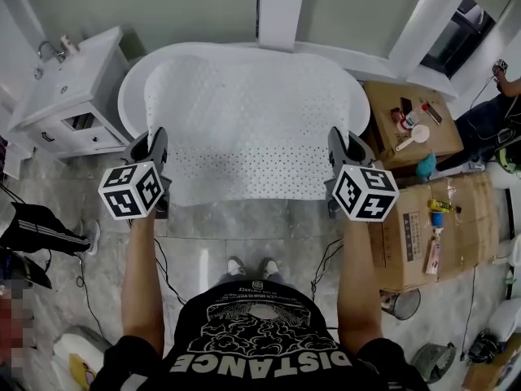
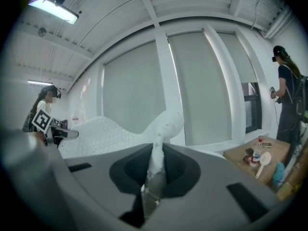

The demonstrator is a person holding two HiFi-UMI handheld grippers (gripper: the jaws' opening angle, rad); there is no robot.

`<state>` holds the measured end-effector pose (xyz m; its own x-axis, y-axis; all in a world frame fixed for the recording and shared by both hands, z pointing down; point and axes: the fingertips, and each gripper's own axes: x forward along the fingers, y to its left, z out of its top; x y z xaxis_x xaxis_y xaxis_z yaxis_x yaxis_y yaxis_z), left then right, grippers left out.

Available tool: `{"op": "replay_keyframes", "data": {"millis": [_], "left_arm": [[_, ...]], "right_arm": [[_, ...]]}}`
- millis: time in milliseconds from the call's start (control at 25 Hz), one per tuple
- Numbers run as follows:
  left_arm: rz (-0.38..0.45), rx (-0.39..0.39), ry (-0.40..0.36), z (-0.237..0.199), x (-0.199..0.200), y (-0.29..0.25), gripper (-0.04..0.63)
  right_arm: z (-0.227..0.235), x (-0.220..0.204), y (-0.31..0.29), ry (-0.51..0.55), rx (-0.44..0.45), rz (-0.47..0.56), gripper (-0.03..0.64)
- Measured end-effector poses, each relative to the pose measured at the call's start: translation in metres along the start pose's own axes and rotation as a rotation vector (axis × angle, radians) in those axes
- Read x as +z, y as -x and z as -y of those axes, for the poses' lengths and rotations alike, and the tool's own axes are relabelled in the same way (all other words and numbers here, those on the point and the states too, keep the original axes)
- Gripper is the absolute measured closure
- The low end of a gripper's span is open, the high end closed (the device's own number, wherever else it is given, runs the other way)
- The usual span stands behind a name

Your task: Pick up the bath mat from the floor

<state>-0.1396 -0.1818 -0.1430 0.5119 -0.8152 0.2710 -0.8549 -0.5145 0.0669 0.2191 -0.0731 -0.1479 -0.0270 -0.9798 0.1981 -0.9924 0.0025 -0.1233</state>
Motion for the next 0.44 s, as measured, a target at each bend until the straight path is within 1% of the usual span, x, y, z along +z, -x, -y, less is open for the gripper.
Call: {"op": "replay_keyframes", "data": {"millis": [440], "left_arm": [[-0.006,-0.007,0.002,-0.0017,0.0002,-0.0051,0.561]], "right_arm": [[-0.0008,-0.0003,-0.0018,0.013,-0.011,-0.008,0.592]]}}
